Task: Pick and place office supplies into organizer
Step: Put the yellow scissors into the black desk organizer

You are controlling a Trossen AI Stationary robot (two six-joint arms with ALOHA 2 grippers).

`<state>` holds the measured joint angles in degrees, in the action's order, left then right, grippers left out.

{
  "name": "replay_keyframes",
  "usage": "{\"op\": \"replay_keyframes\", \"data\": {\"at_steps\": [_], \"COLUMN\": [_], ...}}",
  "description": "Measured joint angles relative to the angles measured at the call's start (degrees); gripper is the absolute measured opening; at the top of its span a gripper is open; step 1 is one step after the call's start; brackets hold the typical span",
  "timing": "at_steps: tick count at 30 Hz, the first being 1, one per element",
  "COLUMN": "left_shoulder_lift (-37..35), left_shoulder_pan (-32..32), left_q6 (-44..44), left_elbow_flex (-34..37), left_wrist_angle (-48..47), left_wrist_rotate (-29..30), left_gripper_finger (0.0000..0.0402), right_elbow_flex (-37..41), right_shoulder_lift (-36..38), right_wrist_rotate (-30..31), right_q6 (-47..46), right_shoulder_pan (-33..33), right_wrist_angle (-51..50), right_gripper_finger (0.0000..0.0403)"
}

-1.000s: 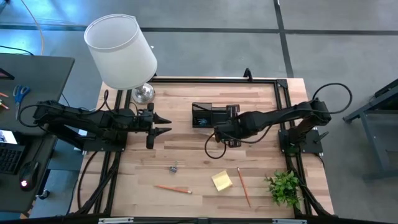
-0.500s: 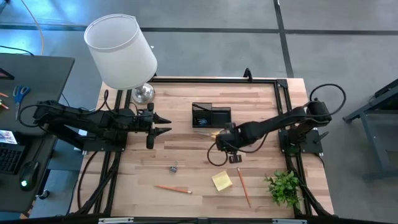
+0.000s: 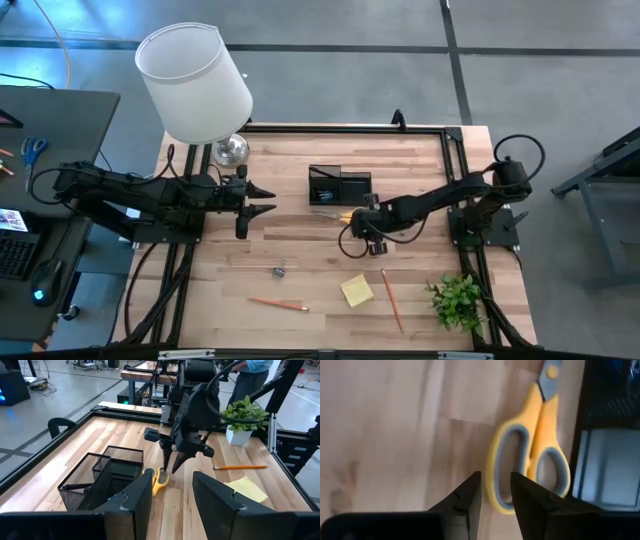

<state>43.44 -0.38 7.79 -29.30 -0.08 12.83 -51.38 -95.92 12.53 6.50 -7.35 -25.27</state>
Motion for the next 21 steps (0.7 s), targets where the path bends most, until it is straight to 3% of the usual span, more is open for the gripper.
{"op": "replay_keyframes", "data": {"at_steps": [16, 21], "left_shoulder_lift": [0.00, 0.00], "left_shoulder_pan": [0.00, 0.00], "left_q6": [0.00, 0.00], "left_elbow_flex": [0.00, 0.00], "left_wrist_angle": [0.00, 0.00], "left_wrist_rotate": [-0.05, -0.07], "left_gripper_finger": [0.0131, 0.0131], "right_elbow_flex": [5.81, 5.96], "right_shoulder_lift": [0.30, 0.24], "right_wrist_rotate": [-5.97, -6.60], "right_q6": [-0.20, 0.12], "right_shoulder_pan": [2.57, 2.68], "right_wrist_angle": [7.98, 7.03], "right_gripper_finger": [0.0078, 0.0044]}}
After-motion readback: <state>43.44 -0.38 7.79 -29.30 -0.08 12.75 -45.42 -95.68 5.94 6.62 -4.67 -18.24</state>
